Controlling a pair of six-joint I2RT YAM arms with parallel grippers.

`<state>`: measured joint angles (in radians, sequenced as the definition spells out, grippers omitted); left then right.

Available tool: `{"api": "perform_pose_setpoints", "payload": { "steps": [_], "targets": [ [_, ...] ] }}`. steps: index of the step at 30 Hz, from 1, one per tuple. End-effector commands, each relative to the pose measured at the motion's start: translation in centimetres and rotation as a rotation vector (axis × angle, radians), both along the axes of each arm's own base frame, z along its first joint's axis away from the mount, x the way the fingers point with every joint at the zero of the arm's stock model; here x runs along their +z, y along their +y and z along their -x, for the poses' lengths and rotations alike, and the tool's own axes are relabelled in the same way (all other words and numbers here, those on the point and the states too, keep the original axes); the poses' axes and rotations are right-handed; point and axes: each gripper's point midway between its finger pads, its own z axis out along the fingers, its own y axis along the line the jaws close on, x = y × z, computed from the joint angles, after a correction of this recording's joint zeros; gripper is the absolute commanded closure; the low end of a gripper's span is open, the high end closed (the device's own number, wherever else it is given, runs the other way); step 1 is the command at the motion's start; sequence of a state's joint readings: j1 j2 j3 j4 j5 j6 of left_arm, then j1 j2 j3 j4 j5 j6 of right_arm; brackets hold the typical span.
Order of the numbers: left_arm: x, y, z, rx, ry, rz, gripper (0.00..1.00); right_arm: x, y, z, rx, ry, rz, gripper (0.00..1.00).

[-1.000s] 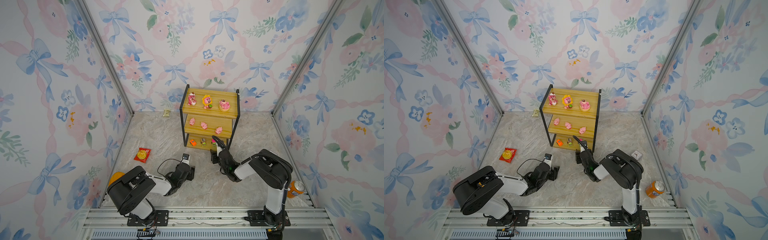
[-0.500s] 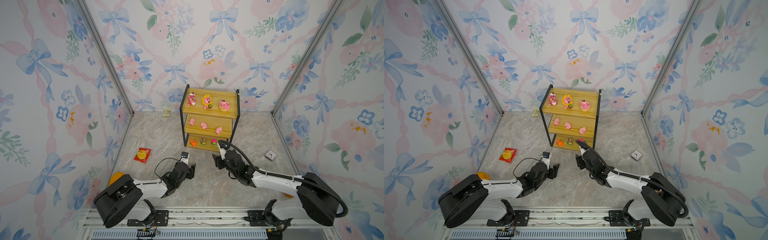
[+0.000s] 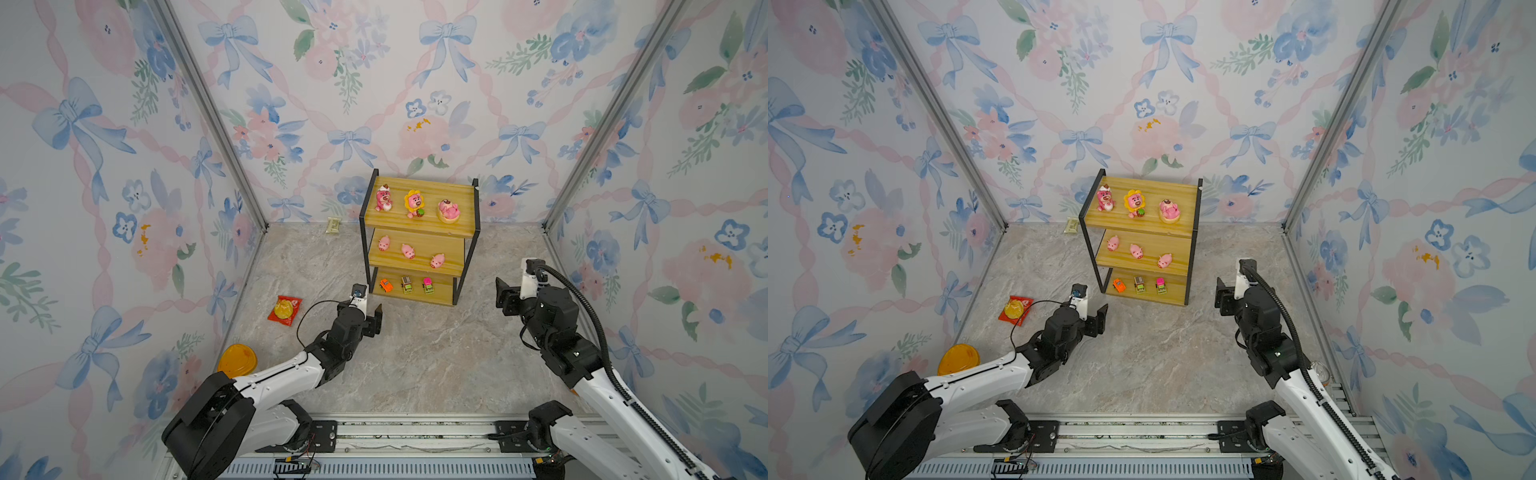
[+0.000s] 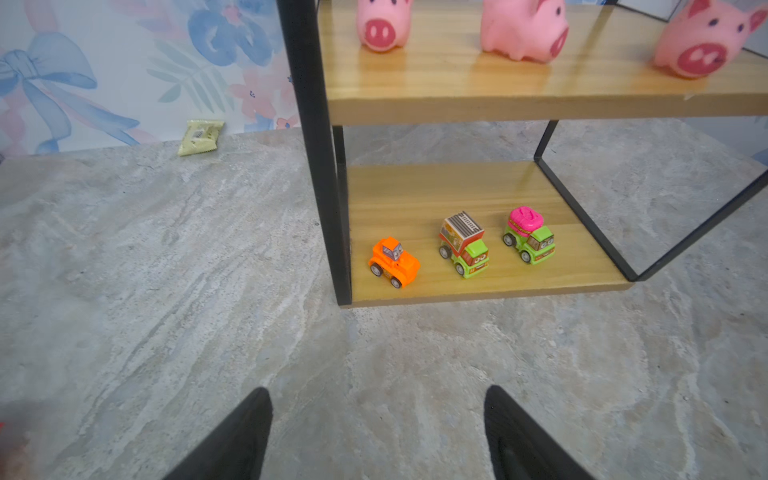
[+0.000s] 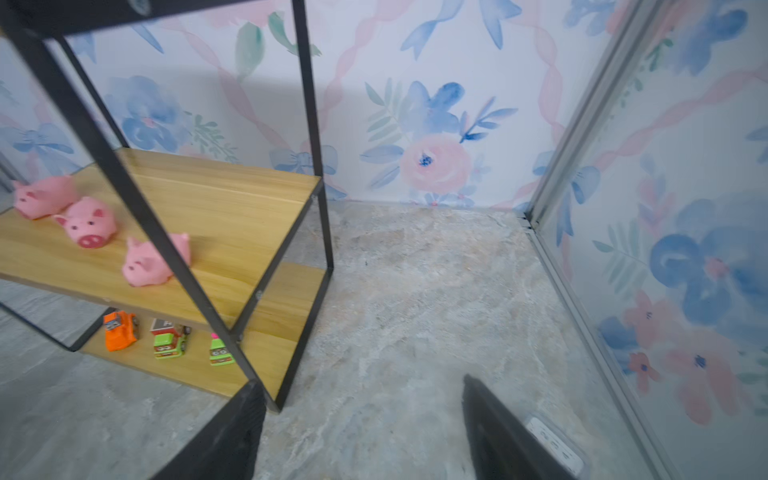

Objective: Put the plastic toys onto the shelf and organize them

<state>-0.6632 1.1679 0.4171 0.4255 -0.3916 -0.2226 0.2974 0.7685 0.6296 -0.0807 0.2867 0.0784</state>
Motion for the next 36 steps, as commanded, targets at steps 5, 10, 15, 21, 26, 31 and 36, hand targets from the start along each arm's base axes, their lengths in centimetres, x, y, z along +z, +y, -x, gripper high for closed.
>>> {"api": "perform_pose_setpoints", "payload": {
  "steps": [5,10,15,21,26,31,36],
  "targets": [
    [1.9,3.1,-1.0,0.086,-0.058,-0.104,0.02,-5.6,-5.4,-0.5,-0.125,0.026,-0.056,0.22],
    [2.2,5.3,-1.8,0.124,-0.084,-0.157,0.02,-7.3,-6.9,-1.7,-0.146,-0.002,-0.063,0.21],
    [2.5,7.9,-3.0,0.143,-0.131,-0.101,0.02,-8.2,-6.9,-4.0,-0.113,-0.016,-0.045,0.21],
    [2.6,10.8,-3.5,0.177,-0.167,-0.087,0.02,-10.6,-7.2,-5.4,-0.114,-0.046,-0.058,0.22],
    [1.9,12.7,-3.2,0.194,-0.194,-0.090,0.02,-12.0,-6.2,-6.4,-0.047,-0.080,-0.097,0.23],
    [2.1,14.3,-3.0,0.182,-0.263,-0.030,0.02,-13.9,-5.2,-7.2,-0.013,-0.064,-0.078,0.24],
    [0.7,15.9,-3.8,0.211,-0.245,-0.040,0.02,-14.8,-4.3,-8.0,0.012,-0.037,-0.051,0.23]
  ]
}}
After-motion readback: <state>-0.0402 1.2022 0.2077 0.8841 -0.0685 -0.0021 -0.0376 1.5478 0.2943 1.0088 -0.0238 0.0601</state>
